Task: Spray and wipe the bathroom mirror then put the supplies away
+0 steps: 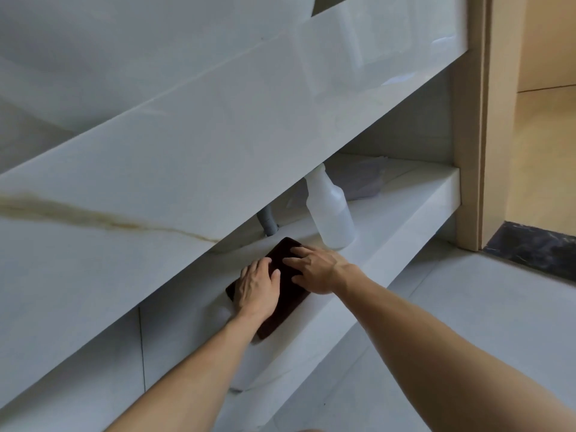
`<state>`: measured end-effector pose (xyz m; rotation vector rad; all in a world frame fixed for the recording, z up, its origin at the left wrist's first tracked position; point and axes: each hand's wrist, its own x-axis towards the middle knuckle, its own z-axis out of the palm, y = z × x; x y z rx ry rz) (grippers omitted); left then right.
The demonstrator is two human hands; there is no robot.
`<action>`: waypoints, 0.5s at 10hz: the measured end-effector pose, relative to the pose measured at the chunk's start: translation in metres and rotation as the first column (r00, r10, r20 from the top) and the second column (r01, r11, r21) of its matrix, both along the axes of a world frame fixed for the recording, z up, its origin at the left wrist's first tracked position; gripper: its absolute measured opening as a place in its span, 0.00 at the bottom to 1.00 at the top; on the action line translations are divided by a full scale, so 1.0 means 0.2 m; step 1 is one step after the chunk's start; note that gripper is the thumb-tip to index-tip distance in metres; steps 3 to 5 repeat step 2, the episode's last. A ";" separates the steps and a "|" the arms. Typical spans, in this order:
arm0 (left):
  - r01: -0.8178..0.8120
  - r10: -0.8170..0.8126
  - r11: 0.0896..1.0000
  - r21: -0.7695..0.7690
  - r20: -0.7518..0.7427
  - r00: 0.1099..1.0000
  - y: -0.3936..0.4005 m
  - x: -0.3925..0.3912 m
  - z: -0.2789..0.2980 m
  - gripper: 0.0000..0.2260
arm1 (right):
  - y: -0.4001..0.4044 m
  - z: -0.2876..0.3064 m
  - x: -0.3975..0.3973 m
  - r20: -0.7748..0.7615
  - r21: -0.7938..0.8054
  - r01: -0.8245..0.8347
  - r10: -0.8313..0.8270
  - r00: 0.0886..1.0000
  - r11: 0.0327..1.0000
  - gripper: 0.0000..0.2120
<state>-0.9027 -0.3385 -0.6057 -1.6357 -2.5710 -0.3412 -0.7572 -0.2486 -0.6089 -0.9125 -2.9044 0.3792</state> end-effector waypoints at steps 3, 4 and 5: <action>0.258 -0.259 0.958 0.125 -0.010 0.966 0.12 0.27 -0.03 0.10 | 0.02 0.05 0.31 -0.115 0.000 0.091 -0.090 0.989 0.996 0.24; 0.258 -0.259 0.958 0.125 -0.010 0.966 0.12 0.27 -0.03 0.10 | 0.02 0.05 0.31 -0.115 0.000 0.091 -0.090 0.989 0.996 0.24; 0.258 -0.259 0.958 0.125 -0.010 0.966 0.12 0.27 -0.03 0.10 | 0.02 0.05 0.31 -0.115 0.000 0.091 -0.090 0.989 0.996 0.24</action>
